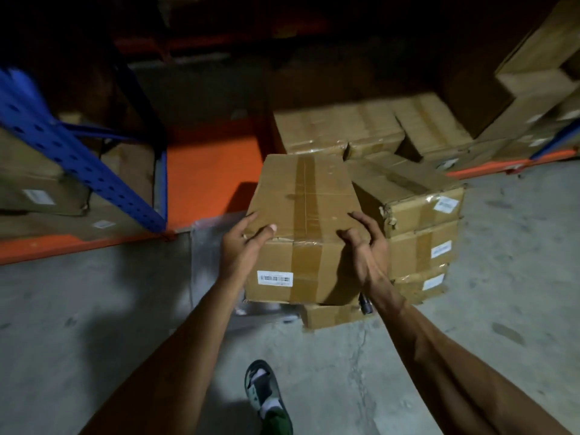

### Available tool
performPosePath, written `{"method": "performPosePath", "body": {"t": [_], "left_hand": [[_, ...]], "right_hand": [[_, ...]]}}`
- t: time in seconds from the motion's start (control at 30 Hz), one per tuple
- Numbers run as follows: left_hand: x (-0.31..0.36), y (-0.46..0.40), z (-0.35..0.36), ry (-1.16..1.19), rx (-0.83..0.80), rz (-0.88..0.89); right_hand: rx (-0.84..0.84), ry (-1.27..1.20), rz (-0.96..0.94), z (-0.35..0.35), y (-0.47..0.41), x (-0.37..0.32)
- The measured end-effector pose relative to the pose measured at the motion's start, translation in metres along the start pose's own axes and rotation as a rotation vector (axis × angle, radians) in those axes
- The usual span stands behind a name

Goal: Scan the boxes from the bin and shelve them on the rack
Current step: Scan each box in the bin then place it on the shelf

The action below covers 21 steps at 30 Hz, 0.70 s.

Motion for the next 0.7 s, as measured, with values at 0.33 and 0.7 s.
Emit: {"method": "performPosePath", "body": {"t": [0.33,0.7], "left_hand": [[0.234,0.169,0.023,0.093,0.028,0.201],[0.443,0.268,0.03,0.152,0.006,0.48]], "right_hand": [[-0.028,-0.074,-0.344,-0.159,0.142,-0.22],[0.05,-0.208,-0.624,-0.257,0.215,-0.387]]}}
Point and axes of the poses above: each hand's wrist, its own y-axis away from the middle knuckle, its own z-axis out of the palm, x = y × z, the point moved 9 cm from there along -y, towards the middle knuckle, and after that the axes turned 2 degrees about -y, right-handed, at the moved point
